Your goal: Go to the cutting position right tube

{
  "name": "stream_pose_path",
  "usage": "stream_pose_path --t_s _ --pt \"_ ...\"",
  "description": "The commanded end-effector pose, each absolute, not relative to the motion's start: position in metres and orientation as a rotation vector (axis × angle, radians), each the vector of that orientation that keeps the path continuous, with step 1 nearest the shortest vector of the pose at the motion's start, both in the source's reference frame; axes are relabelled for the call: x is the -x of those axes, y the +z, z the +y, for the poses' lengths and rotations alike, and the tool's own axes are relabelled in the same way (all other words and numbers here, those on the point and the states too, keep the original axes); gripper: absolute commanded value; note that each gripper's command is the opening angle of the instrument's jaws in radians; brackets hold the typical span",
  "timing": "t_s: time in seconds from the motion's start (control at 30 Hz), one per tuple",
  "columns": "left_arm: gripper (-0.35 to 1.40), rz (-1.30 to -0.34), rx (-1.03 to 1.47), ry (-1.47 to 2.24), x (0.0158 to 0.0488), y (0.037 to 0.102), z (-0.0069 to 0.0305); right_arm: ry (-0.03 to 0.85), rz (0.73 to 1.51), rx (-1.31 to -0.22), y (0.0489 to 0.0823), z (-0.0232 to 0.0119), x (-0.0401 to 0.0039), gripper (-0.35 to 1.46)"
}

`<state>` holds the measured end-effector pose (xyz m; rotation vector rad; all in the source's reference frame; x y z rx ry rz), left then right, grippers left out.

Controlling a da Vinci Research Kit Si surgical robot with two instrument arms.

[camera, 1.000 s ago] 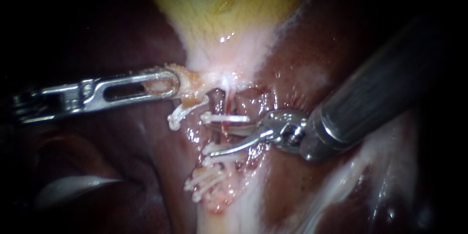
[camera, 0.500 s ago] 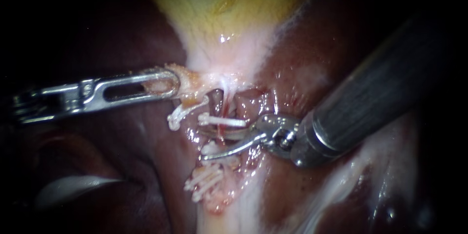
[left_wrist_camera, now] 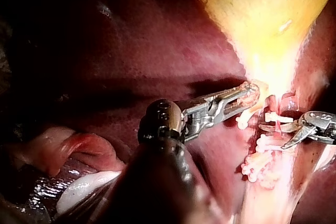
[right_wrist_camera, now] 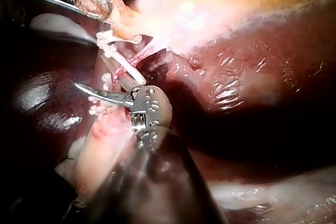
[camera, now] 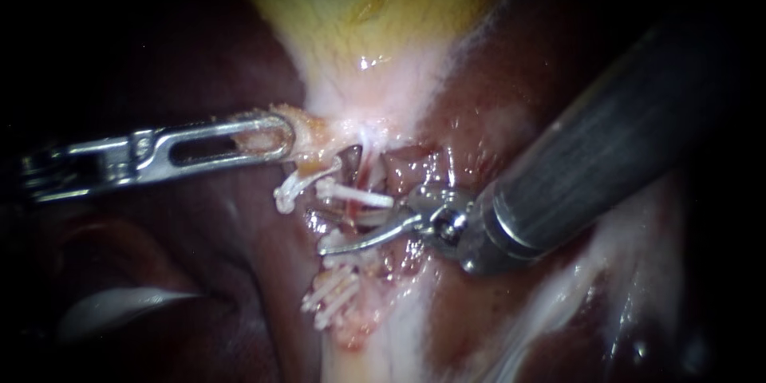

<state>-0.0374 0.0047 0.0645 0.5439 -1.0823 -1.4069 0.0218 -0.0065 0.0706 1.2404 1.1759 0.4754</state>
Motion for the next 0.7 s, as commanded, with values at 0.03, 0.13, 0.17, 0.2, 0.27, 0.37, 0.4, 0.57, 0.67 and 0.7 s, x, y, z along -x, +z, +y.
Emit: stream_pose_path --t_s 0.03,0.13,0.17,0.2,0.27,0.37,0.4,0.57,0.67,0.7 --pt "-0.35 -1.082 -0.544 -1.407 0.0374 0.0645 0.0047 0.475 1.181 -1.243 0.0706 -0.0065 -0.0219 1.43" --pt "-0.35 -1.082 -0.544 -1.407 0.0374 0.0645 0.0047 0.486 1.187 -1.264 0.0707 -0.0066 -0.0221 1.43" --pt "-0.35 -1.082 -0.544 -1.407 0.0374 0.0645 0.0047 0.485 1.192 -1.275 0.0707 -0.0067 -0.0221 1.43" --pt "-0.35 -1.082 -0.544 -1.407 0.0374 0.0645 0.0047 0.488 1.189 -1.279 0.0707 -0.0067 -0.0221 1.43" --pt "-0.35 -1.082 -0.544 -1.407 0.0374 0.0645 0.0047 0.486 1.189 -1.280 0.0707 -0.0067 -0.0222 1.43" --pt "-0.35 -1.082 -0.544 -1.407 0.0374 0.0645 0.0047 0.487 1.192 -1.280 0.0707 -0.0067 -0.0223 1.43" --pt "-0.35 -1.082 -0.544 -1.407 0.0374 0.0645 0.0047 0.490 1.192 -1.278 0.0708 -0.0067 -0.0223 1.43" --pt "-0.35 -1.082 -0.544 -1.407 0.0374 0.0645 0.0047 0.489 1.196 -1.276 0.0710 -0.0069 -0.0228 1.43" --pt "-0.35 -1.082 -0.544 -1.407 0.0374 0.0645 0.0047 0.491 1.201 -1.277 0.0711 -0.0070 -0.0230 1.43" --pt "-0.35 -1.082 -0.544 -1.407 0.0374 0.0645 0.0047 0.493 1.207 -1.278 0.0711 -0.0070 -0.0231 1.43"
